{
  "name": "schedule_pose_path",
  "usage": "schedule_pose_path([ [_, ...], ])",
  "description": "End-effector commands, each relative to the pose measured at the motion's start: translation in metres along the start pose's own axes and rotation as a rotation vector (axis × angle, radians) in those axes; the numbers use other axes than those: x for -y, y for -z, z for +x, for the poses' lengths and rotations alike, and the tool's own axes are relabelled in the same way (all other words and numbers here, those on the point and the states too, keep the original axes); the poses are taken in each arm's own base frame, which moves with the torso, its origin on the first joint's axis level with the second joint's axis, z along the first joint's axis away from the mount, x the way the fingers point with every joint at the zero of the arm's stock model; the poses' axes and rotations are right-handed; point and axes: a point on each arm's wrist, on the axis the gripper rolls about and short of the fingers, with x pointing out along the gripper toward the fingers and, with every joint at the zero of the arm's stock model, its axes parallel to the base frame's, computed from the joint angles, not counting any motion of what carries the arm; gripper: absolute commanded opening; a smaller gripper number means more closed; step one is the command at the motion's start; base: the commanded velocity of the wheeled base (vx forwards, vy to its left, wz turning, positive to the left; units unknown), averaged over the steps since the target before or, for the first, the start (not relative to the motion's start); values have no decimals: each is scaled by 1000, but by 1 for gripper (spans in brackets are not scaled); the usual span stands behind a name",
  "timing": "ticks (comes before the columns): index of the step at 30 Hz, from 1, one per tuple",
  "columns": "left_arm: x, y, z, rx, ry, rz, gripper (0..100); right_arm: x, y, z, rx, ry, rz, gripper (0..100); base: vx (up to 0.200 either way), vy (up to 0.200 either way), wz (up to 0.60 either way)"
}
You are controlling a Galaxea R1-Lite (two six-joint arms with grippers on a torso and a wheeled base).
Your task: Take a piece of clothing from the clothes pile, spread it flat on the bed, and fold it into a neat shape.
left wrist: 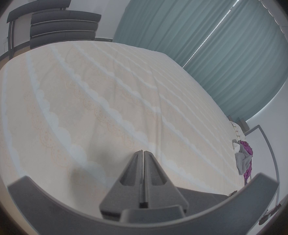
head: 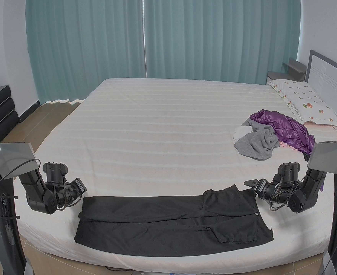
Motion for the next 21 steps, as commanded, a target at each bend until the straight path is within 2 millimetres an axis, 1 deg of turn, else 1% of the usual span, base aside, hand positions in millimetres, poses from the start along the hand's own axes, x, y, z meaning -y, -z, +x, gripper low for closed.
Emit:
schedule_pose_path([
  [1, 0, -2, 0, 7, 1, -4, 0, 2, 0, 4, 1, 2, 2, 100, 0, 0, 0],
  [7, -1, 3, -13, -21, 8, -3, 0, 1, 2, 3, 2, 12, -1, 100, 0, 0, 0],
  [8, 0, 4, -13, -27, 13, -2, 100, 1, 2, 3, 2, 12, -1, 100, 0, 0, 0],
  [12, 1, 4, -13, -40, 33, 1, 100, 1, 3, 3, -1, 11, -2, 100, 0, 0, 0],
  [16, 0, 6, -14, -91, 90, 10, 100, 1, 2, 2, 2, 8, -2, 100, 0, 0, 0],
  [21, -1, 13, -14, -126, 103, 75, 100, 1, 2, 2, 3, 7, -2, 100, 0, 0, 0],
])
